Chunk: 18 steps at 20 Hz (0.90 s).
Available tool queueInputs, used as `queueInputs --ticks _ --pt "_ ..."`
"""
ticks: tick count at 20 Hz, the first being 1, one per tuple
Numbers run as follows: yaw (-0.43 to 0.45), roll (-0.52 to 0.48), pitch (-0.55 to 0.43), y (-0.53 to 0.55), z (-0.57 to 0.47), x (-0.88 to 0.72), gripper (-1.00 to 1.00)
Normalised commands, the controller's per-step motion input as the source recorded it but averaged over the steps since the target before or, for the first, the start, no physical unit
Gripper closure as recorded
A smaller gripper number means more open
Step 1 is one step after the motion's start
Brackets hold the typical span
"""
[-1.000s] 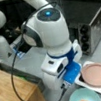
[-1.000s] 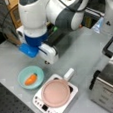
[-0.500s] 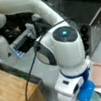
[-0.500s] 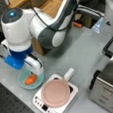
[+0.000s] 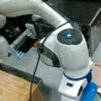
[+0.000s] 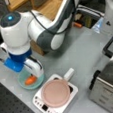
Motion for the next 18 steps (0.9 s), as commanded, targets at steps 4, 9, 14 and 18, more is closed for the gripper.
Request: queueInputs --ticks 4,9,14,18 --pt "0.138 0.24 0.133 0.11 -0.16 -0.05 -1.0" --pt "0.004 0.228 0.054 0.0 -0.13 -0.09 -1.0" --pt "-0.062 0.238 -0.009 -0.12 -0.06 -0.09 -1.0" --pt "-0.24 0.213 0.013 -0.17 -0.01 -0.1 -1.0"
